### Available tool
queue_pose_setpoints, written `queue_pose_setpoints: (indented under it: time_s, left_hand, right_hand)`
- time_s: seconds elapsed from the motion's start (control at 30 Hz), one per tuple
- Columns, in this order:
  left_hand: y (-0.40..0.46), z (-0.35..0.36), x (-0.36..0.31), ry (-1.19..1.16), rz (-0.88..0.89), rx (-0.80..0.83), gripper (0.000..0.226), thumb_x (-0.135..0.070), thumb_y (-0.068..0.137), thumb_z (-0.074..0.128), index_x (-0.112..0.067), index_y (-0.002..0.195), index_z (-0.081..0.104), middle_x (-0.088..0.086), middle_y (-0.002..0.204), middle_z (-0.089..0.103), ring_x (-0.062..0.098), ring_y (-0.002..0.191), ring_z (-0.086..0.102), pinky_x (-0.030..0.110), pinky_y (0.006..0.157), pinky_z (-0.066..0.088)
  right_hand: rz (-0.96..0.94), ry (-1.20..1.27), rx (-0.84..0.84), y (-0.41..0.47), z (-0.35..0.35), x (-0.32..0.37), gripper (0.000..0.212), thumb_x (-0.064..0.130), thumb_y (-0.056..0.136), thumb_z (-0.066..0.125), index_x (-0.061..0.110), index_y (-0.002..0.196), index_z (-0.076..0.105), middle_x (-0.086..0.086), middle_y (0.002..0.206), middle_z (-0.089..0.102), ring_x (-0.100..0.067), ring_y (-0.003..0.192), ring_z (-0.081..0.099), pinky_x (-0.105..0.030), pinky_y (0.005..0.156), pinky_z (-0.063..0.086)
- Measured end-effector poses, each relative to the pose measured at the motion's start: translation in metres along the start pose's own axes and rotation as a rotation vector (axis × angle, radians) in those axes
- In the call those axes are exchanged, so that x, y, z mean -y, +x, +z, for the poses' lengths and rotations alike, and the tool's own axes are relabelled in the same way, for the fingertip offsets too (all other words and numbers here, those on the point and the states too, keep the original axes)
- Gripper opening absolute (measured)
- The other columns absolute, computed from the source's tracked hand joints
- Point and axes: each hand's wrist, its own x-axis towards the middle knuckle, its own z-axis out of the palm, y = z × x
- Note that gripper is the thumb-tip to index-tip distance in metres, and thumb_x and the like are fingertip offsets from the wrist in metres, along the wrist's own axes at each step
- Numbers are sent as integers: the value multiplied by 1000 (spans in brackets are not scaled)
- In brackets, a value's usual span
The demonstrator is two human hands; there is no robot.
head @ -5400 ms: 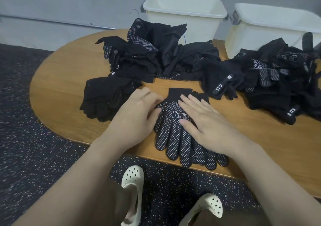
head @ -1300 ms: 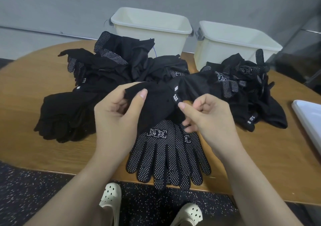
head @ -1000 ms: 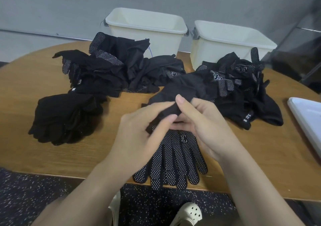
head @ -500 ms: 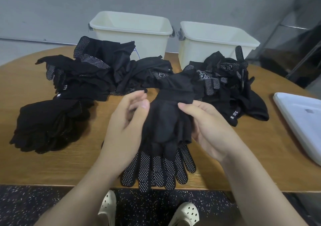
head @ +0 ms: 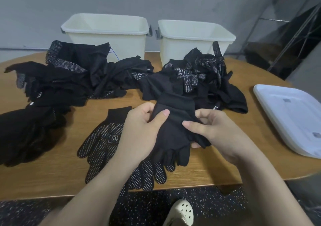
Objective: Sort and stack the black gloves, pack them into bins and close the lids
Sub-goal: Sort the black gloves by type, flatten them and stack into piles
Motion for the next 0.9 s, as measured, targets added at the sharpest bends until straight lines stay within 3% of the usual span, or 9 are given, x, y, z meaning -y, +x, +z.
queue_pose_setpoints:
  time_s: [0.13,0.37,0.4,0.47,0.53,0.67,0.73,0.8,0.9]
  left_hand:
    - [8,5,4,118,-37,77,12,-24,94,75,-15,101,75,-2,89,80,15,85,78,43,83,63]
    - [8,9,13,313,-57,121,28,-17,87,81,-20,114,74,-7,87,79,9,77,77,39,80,64]
    - [7,9,15,401,-25,102,34,-22,86,82,-22,118,72,-9,87,78,6,74,75,37,79,64]
    - [2,9,18,620,97,46,46,-32,87,80,-27,130,65,-15,95,71,2,75,70,29,81,61]
    - [-5,8,18,788,285,34,53,-40,90,73,-27,140,57,-16,113,61,1,92,63,27,91,54]
    - [-6,7,18,1033,594,268,52,-47,99,53,-25,147,53,-6,152,44,14,137,41,36,116,35]
    - [-3,8,23,1083,570,436,59,-55,101,42,-31,156,41,-9,167,26,10,152,21,29,124,12]
    - [1,8,29,1106,505,540,70,-64,100,34,-35,162,22,-13,172,8,3,157,2,21,122,-6]
    - [7,5,33,1110,445,596,81,-73,97,32,-35,164,7,-18,171,-7,-6,153,-15,19,122,-14]
  right_hand:
    - [21,-77,-62,3,-16,-13,17,16,98,68,0,104,71,-6,102,79,-19,90,76,-24,59,56]
    - [-120,-196,-109,8,-29,-31,18,20,96,71,5,87,68,-3,74,72,-16,54,57,-30,48,44]
    - [-134,-207,-101,8,-31,-34,17,20,95,73,5,87,68,-1,76,73,-16,57,60,-31,51,47]
    - [-155,-278,-76,8,-32,-37,15,22,91,78,12,86,68,6,84,77,-10,76,72,-31,73,55]
    - [-148,-369,-59,10,-34,-37,17,27,86,83,19,84,67,16,87,76,-2,93,72,-28,91,52]
    - [-91,-581,-51,20,-39,-37,42,58,75,82,28,102,70,6,105,74,-10,102,70,-39,97,55]
    - [-90,-642,-58,21,-38,-37,40,55,79,80,27,107,70,4,104,73,-11,97,70,-37,92,56]
    - [-102,-643,-102,20,-38,-37,32,46,83,81,25,105,69,5,96,72,-4,85,68,-26,81,54]
    - [-120,-678,-177,15,-43,-39,22,35,85,82,24,100,69,8,84,69,5,66,59,-12,67,46]
